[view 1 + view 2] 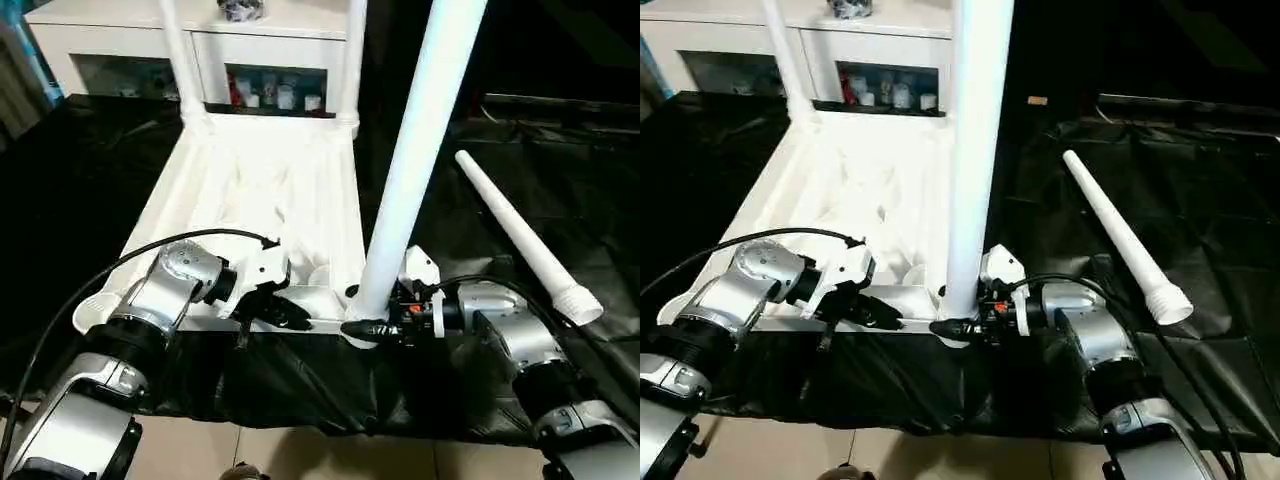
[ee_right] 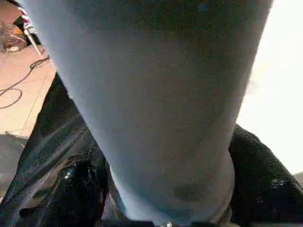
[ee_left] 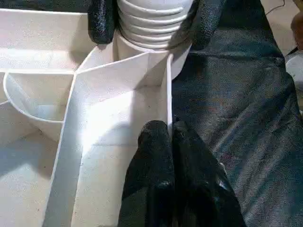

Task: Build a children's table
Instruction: Rotate leg to tighten

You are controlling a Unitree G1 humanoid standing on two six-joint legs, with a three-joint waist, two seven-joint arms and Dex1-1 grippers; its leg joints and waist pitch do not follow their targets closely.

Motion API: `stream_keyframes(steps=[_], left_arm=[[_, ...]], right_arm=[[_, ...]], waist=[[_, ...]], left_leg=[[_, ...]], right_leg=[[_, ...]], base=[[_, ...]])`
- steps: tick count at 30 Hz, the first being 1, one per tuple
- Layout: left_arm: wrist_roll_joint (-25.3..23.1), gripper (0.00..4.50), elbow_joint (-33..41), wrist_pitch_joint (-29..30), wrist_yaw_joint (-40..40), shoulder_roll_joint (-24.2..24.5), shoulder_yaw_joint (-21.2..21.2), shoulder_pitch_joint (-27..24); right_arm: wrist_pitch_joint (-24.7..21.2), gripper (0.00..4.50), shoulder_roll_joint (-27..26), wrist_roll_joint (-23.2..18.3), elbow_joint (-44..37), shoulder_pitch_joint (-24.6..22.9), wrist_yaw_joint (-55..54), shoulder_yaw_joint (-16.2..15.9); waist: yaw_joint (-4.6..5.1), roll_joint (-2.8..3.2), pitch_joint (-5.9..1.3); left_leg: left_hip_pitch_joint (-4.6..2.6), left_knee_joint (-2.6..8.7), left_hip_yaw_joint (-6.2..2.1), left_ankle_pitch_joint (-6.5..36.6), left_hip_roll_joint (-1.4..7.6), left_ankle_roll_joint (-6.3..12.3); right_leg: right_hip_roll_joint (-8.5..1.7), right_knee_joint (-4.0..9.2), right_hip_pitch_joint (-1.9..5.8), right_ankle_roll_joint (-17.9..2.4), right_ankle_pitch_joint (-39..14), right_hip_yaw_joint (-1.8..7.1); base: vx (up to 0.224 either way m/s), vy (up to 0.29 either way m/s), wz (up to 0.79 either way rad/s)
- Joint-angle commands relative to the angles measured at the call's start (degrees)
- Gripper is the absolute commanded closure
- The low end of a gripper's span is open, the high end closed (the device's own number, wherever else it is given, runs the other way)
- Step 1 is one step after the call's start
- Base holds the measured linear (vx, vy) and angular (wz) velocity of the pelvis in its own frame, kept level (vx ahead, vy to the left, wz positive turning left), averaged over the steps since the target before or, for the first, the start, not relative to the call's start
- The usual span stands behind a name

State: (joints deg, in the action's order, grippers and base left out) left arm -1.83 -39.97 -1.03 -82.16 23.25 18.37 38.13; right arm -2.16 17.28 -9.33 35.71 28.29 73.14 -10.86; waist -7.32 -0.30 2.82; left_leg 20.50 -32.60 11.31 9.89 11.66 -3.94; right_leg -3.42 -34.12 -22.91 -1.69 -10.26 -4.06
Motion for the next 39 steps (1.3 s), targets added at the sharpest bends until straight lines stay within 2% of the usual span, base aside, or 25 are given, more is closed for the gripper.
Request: stream_keyframes(steps=[1,2,3,4,6,7,8,9,10,11,15,16,17,18,19,20,24,26,29,30,33,35,36,38,39], left_arm=[[-0.6,4.50,-1.7,0.9,3.7,-2.6,0.6,0.9],[-0.8,4.50,-2.3,1.7,6.2,-3.6,0.0,1.4],[-1.1,4.50,-2.8,2.5,8.5,-4.6,-0.3,1.8],[-1.8,4.50,-3.2,3.9,12.6,-6.2,-0.8,2.5],[-2.2,4.50,-3.3,4.4,14.5,-6.9,-0.9,2.8],[-2.2,4.50,-3.3,4.4,14.5,-6.9,-0.9,2.8],[-2.5,4.50,-3.0,6.5,18.9,-9.3,-1.5,3.2],[-2.5,4.50,-3.0,6.5,18.9,-9.3,-1.5,3.2],[-2.7,4.50,-2.6,8.3,22.7,-11.9,-1.7,3.4],[-3.0,4.50,-2.4,8.9,24.1,-12.9,-1.7,3.4],[-3.7,4.50,-1.7,9.8,27.0,-15.7,-1.1,3.1],[-3.7,4.50,-1.3,9.9,27.1,-16.1,-0.9,2.9],[-3.7,4.50,-1.2,9.8,27.0,-16.1,-0.7,2.8],[-3.8,4.50,-1.1,9.6,26.7,-15.9,-0.6,2.8],[-4.1,4.50,-0.9,9.8,26.9,-15.9,-0.4,2.7],[-4.2,4.50,-0.8,9.7,26.6,-15.5,-0.4,2.5],[-3.7,4.50,0.0,7.6,22.6,-13.2,-0.1,1.5],[-3.4,4.50,0.4,6.2,20.1,-11.7,0.2,0.9],[-2.9,4.50,1.0,4.6,16.8,-9.9,0.5,0.3],[-2.2,4.50,1.7,3.7,14.0,-8.7,0.7,-0.2],[-1.6,4.50,2.8,2.3,10.0,-6.8,1.2,-0.8],[-1.7,4.50,2.7,0.7,7.4,-5.2,1.8,-1.0],[-1.7,4.50,2.7,0.2,6.4,-4.6,1.9,-1.1],[-1.4,4.50,2.5,-0.7,4.4,-3.5,2.1,-1.1],[-1.4,4.50,2.5,-1.2,3.5,-3.0,2.2,-1.2]], right_arm=[[-1.3,1.62,-1.5,-0.4,-1.2,-2.1,-4.0,0.4],[-1.3,1.62,-2.3,-0.5,-1.2,-2.3,-6.8,1.6],[-1.3,1.63,-3.0,-0.3,-0.9,-2.4,-9.9,2.6],[-0.4,1.63,-4.3,1.1,0.7,-2.0,-16.7,4.0],[0.3,1.65,-5.0,2.0,1.7,-1.7,-20.3,4.6],[0.3,1.65,-5.0,2.0,1.7,-1.7,-20.3,4.6],[0.1,1.65,-7.3,2.5,4.4,-0.7,-28.6,6.8],[0.1,1.65,-7.3,2.5,4.4,-0.7,-28.6,6.8],[-0.1,1.65,-9.8,2.0,7.4,0.5,-35.5,8.8],[-0.3,1.66,-10.7,2.1,8.3,0.8,-38.1,9.3],[1.5,1.66,-14.1,2.6,10.6,2.0,-44.7,10.7],[2.5,1.31,-14.8,2.6,10.8,2.3,-45.7,10.9],[3.4,1.10,-15.1,2.6,10.9,2.5,-46.0,11.0],[3.7,1.10,-15.3,2.3,10.8,2.5,-45.6,11.1],[4.1,0.93,-15.6,2.4,11.2,2.8,-45.9,11.3],[4.3,0.86,-15.6,2.2,11.2,2.9,-45.2,11.5],[4.4,0.50,-13.8,1.2,10.0,2.4,-38.9,10.7],[4.1,0.34,-11.9,1.3,8.9,1.9,-34.5,9.4],[3.6,0.06,-9.6,1.2,7.7,1.5,-29.3,8.2],[3.2,0.06,-8.1,1.0,6.6,1.1,-25.4,7.3],[2.5,0.06,-5.9,0.9,4.7,0.4,-19.3,5.7],[1.5,0.06,-4.0,0.7,3.1,-0.3,-14.0,4.1],[1.1,0.06,-3.3,0.7,2.4,-0.6,-12.1,3.4],[0.6,0.06,-1.7,0.7,1.1,-1.0,-8.1,1.7],[0.6,0.22,-1.1,0.8,0.5,-1.2,-6.4,1.0]], waist=[[0.22,0.83,-3.69],[0.21,0.80,-3.61],[0.14,0.77,-3.46],[0.28,0.45,-3.39],[0.57,0.42,-3.25],[0.77,0.44,-3.20],[1.01,0.30,-3.16],[1.37,0.16,-3.10],[1.66,-0.07,-3.15],[1.80,0.04,-3.08],[2.39,0.13,-3.22],[2.43,0.24,-3.36],[2.38,0.78,-3.45],[2.55,0.50,-3.50],[2.52,0.51,-3.51],[2.53,0.81,-3.56],[2.47,0.84,-3.72],[2.40,1.09,-3.76],[2.08,0.80,-3.65],[1.99,0.96,-3.63],[1.85,0.72,-3.53],[1.76,0.81,-3.44],[1.69,0.54,-3.44],[1.36,0.57,-3.48],[1.29,0.55,-3.45]], left_leg=[[-0.87,3.19,-0.92,12.2,2.21,1.80],[-1.03,3.28,-0.94,12.9,2.26,1.42],[-1.36,3.27,-0.91,14.6,2.10,0.79],[-1.18,3.34,-1.03,15.0,1.95,0.39],[-1.17,3.47,-1.26,15.3,1.85,-0.04],[-1.13,3.50,-1.27,15.4,1.80,-0.07],[-1.11,3.46,-1.31,15.5,1.69,0.22],[-0.97,3.50,-1.40,15.1,1.68,0.20],[-0.99,3.46,-1.40,15.0,1.65,0.24],[-1.09,3.46,-1.43,15.0,1.66,0.17],[-0.72,3.47,-1.42,14.5,1.53,1.02],[-0.76,3.45,-1.37,14.3,1.64,1.12],[-0.71,3.45,-1.44,13.9,1.63,1.20],[-0.56,3.43,-1.32,13.5,1.62,1.44],[-0.60,3.43,-1.30,13.4,1.63,1.51],[-0.67,3.38,-1.27,13.4,1.67,1.62],[-0.51,3.24,-1.16,12.7,1.66,2.47],[-0.51,3.19,-1.12,12.0,1.71,2.77],[-0.40,3.12,-0.97,12.1,1.86,3.29],[-0.48,3.13,-0.91,12.2,1.95,3.26],[-0.53,3.18,-0.94,12.8,1.98,3.08],[-0.76,3.23,-0.89,13.5,2.14,2.96],[-0.83,3.22,-0.87,13.8,2.12,3.06],[-0.69,3.19,-0.89,13.1,2.13,3.24],[-0.64,3.21,-0.88,12.9,2.15,3.24]], right_leg=[[-4.75,3.83,2.77,-11.9,-10.3,2.82],[-4.70,3.89,2.66,-11.9,-10.7,2.83],[-4.79,4.20,2.45,-11.7,-13.6,2.80],[-5.06,4.53,2.71,-10.7,-17.4,2.78],[-5.21,5.04,2.61,-8.9,-21.9,2.73],[-5.20,5.17,2.57,-8.5,-22.9,2.74],[-5.20,5.45,2.55,-7.8,-24.5,2.72],[-5.30,5.45,2.50,-7.6,-25.2,2.70],[-5.30,5.47,2.46,-7.4,-26.2,2.59],[-5.34,5.70,2.28,-7.3,-26.7,2.63],[-5.09,5.66,2.49,-7.1,-24.7,2.59],[-5.10,5.48,2.40,-7.5,-22.8,2.72],[-5.05,5.17,2.50,-8.2,-20.5,2.75],[-4.82,4.95,2.61,-8.8,-17.7,2.77],[-4.76,4.81,2.63,-9.2,-16.7,2.77],[-4.80,4.62,2.63,-10.0,-15.1,2.82],[-4.70,4.26,3.04,-11.4,-11.1,2.84],[-4.64,4.03,3.08,-12.0,-9.3,2.82],[-4.60,3.91,3.25,-12.4,-9.2,2.73],[-4.64,3.99,3.08,-12.2,-10.0,2.74],[-4.67,4.11,3.13,-11.7,-12.2,2.69],[-4.68,4.32,2.75,-11.5,-13.7,2.75],[-4.63,4.39,2.76,-11.3,-14.3,2.72],[-4.74,4.25,2.83,-11.0,-14.1,2.80],[-4.76,4.24,2.84,-10.9,-14.0,2.83]], base=[[0.000,0.000,0.00],[0.000,0.000,0.00],[0.000,0.000,0.00],[0.000,0.000,0.00],[0.000,0.000,0.00],[0.000,0.000,0.00],[0.000,0.000,0.00],[0.000,0.000,0.00],[0.000,0.000,0.00],[0.000,0.000,0.00],[0.000,0.000,0.00],[0.000,0.000,0.00],[0.000,0.000,0.00],[0.000,0.000,0.00],[0.000,0.000,0.00],[0.000,0.000,0.00],[0.000,0.000,0.00],[0.000,0.000,0.00],[0.000,0.000,0.00],[0.000,0.000,0.00],[0.000,0.000,0.00],[0.000,0.000,0.00],[0.000,0.000,0.00],[0.000,0.000,0.00],[0.000,0.000,0.00]])
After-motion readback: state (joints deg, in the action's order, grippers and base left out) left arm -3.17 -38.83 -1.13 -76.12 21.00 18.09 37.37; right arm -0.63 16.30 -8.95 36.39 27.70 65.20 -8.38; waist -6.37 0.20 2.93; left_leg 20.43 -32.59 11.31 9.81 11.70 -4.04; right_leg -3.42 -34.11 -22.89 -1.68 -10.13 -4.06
